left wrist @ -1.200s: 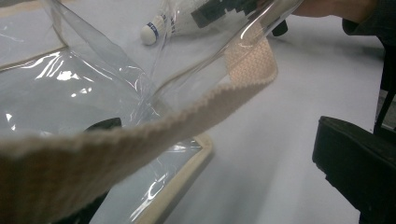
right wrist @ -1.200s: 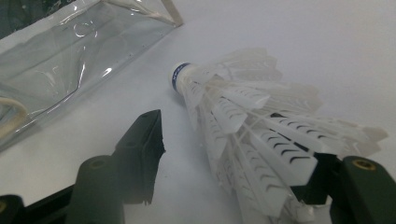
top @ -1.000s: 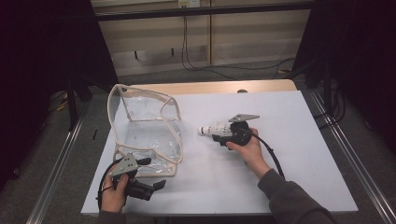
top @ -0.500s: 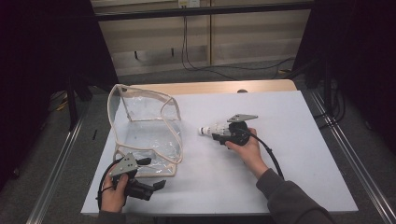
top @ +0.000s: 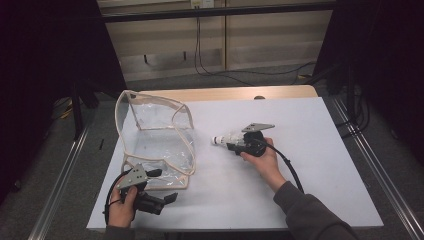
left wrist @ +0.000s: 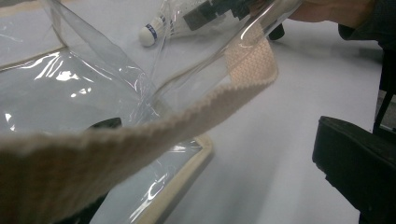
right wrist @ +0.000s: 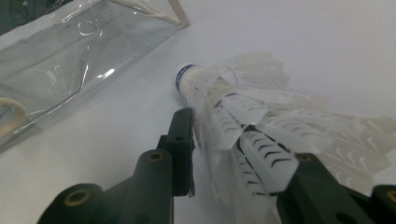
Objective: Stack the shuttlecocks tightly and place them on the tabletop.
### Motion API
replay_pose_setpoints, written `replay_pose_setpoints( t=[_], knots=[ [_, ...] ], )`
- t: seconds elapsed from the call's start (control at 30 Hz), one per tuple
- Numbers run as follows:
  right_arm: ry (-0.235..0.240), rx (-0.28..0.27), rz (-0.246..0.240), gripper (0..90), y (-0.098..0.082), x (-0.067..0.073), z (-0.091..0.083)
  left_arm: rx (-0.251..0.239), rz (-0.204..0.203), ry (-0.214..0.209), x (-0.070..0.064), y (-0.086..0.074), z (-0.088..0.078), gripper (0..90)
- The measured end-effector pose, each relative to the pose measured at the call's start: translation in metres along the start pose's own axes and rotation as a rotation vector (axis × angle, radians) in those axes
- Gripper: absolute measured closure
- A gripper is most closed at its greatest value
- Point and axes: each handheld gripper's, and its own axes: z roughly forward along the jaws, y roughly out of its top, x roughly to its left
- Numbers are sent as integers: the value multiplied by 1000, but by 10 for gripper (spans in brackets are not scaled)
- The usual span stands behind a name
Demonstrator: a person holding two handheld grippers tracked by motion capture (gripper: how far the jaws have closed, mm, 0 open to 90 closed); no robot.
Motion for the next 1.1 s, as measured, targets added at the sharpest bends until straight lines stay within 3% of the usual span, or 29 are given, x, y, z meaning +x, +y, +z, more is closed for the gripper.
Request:
replay_pose_setpoints(
  t=[0.67, 1.1],
  knots=[
    [11, 17, -24, 819, -2, -1, 3, -1, -2, 1, 0, 0, -1, 29],
    [44, 24, -18, 833, -1, -2, 1, -2, 0, 2, -1, 0, -2, 31]
  ],
)
